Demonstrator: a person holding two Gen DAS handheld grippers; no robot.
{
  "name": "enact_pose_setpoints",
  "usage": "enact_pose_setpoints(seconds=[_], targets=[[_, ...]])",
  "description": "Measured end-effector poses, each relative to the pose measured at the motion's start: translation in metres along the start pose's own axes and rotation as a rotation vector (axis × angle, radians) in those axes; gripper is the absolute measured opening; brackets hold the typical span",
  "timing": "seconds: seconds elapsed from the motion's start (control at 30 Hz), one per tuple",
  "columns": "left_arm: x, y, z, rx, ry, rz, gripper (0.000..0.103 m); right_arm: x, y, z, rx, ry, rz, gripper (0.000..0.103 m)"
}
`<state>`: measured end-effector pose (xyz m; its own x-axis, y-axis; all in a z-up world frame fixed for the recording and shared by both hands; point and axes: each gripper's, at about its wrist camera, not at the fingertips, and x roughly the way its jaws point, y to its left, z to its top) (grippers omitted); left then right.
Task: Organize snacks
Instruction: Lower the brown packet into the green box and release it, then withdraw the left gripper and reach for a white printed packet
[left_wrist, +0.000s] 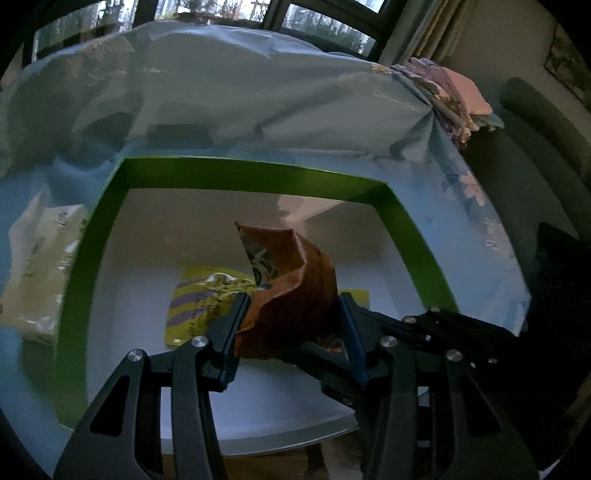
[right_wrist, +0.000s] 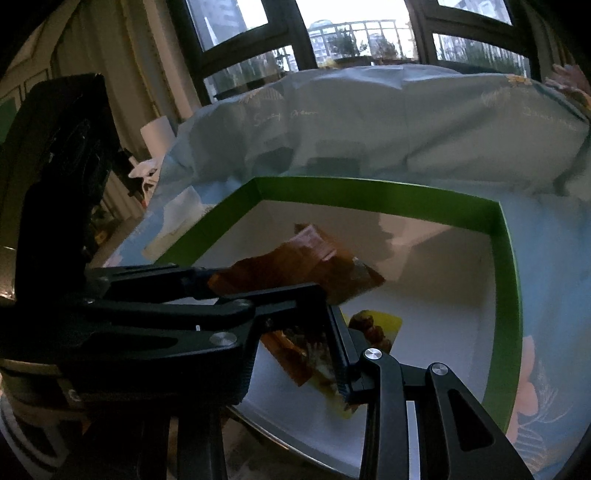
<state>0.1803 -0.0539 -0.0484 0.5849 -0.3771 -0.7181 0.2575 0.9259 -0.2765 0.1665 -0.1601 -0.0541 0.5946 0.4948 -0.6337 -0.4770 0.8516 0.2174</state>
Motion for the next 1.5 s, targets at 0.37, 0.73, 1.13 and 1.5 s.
enact_pose_setpoints(seconds=[0.37, 0.73, 1.13, 1.5], targets=[[-0.022, -0.002, -0.001, 0.069, -0.087, 0.194, 0.061, -0.013, -0.003, -0.003, 0.021, -0.021, -0.045, 0.047], [-0.054, -0.019, -0.01, 0.142, -0.186, 0.292, 0.074, -0.042, 0.003, -0.007, 0.029, -0.071, -0.032, 0.049], [-0.085, -0.034, -0.035, 0.128, -0.226, 0.365, 0.086, -0.085, 0.012, -0.026, 0.041, -0.104, -0.05, 0.061], [-0.107, -0.045, -0.054, 0.128, -0.247, 0.423, 0.087, -0.113, 0.011, -0.049, 0.086, -0.115, -0.024, 0.068]])
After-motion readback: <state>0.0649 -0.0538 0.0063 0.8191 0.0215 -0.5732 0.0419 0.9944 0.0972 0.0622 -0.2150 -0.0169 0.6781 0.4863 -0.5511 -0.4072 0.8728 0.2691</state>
